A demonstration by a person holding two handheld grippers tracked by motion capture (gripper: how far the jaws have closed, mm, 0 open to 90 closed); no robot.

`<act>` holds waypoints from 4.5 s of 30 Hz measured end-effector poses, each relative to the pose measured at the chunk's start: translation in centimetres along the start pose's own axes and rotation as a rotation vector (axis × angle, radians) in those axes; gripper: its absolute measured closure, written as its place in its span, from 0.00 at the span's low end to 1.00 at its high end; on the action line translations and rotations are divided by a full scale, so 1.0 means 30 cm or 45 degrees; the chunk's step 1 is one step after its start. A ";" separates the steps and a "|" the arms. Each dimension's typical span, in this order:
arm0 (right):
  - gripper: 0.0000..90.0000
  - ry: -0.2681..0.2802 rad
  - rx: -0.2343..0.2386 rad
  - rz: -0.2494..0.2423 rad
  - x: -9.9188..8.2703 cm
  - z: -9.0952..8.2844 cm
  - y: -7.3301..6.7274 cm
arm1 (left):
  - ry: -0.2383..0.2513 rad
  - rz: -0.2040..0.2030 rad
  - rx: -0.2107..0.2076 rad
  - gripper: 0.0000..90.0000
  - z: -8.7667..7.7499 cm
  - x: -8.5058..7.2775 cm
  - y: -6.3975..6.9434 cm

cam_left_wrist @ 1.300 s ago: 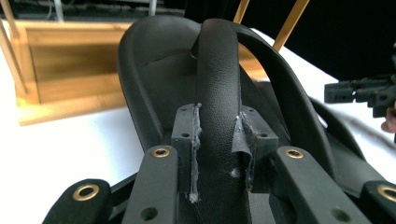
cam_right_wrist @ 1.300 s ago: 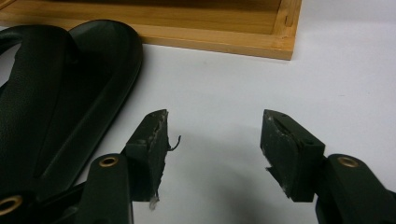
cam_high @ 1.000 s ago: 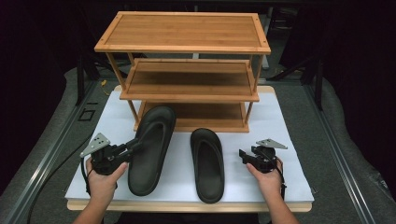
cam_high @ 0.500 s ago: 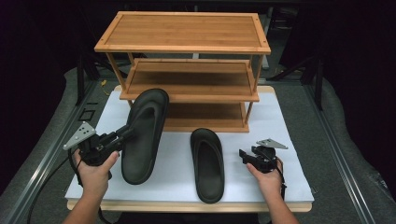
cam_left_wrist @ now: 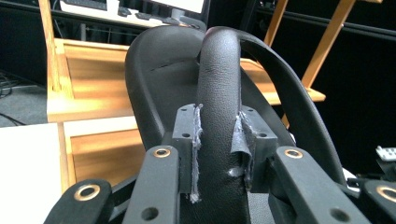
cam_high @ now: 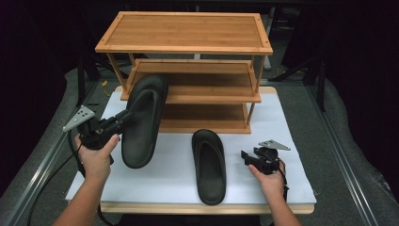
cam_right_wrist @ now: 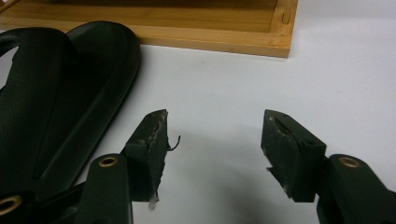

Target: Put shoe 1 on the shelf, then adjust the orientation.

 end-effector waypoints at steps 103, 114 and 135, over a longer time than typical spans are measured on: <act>0.45 0.077 0.045 -0.194 0.037 -0.016 -0.117 | -0.059 -0.001 0.053 0.54 0.169 -0.059 -0.037; 0.44 0.093 0.058 -0.160 0.043 -0.013 -0.111 | -0.087 -0.061 0.062 0.54 0.112 -0.140 -0.106; 0.59 0.036 0.204 -0.193 0.029 -0.006 -0.238 | -0.086 -0.032 0.080 0.52 0.089 -0.146 -0.117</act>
Point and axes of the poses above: each handheld gripper's, and its own axes: z roughly forward along the jaws, x roughly out of its top, y roughly to its right, the point moved 9 cm from there along z, roughly forward along the jaws, and after that the axes turned 7 degrees about x, right-handed, at the moved point
